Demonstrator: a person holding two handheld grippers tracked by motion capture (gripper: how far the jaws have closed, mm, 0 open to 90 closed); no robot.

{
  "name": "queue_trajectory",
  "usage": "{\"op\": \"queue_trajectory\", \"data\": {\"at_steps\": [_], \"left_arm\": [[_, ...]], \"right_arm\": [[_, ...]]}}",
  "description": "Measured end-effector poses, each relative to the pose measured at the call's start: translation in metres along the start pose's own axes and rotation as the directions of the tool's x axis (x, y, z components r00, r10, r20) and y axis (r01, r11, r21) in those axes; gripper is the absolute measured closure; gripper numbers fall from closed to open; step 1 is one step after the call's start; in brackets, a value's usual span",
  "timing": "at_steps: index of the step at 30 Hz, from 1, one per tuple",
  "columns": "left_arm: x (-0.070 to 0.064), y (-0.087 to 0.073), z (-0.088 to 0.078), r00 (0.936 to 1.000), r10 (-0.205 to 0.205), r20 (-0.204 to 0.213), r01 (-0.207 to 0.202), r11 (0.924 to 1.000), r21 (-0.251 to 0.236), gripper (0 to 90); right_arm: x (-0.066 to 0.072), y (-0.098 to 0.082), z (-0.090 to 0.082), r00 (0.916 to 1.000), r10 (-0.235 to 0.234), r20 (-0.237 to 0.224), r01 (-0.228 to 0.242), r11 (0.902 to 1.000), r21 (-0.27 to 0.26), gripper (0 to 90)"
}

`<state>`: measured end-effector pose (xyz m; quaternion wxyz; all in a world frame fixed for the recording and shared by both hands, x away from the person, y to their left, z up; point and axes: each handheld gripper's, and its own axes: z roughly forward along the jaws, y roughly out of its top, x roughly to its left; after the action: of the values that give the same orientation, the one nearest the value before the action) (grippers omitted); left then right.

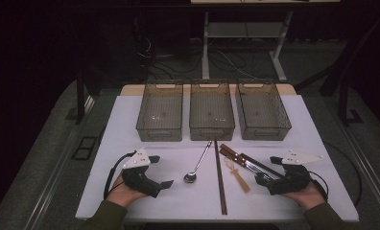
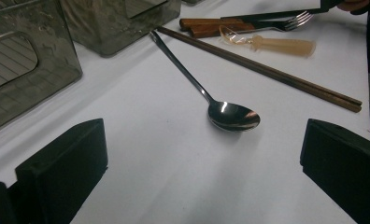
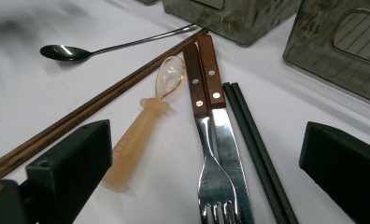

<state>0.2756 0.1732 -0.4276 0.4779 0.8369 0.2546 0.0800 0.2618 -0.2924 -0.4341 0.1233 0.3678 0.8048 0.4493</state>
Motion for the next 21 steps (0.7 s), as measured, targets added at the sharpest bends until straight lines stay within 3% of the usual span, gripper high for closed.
{"op": "queue_trajectory", "data": {"at_steps": [21], "left_arm": [[-0.0006, -0.003, -0.0035, 0.9999, -0.01, 0.004, 0.01, 0.9999, 0.007, 0.0]], "right_arm": [[-0.0013, 0.0065, -0.0052, 0.9988, -0.018, -0.046, 0.017, 0.9998, -0.011, 2.4]]}}
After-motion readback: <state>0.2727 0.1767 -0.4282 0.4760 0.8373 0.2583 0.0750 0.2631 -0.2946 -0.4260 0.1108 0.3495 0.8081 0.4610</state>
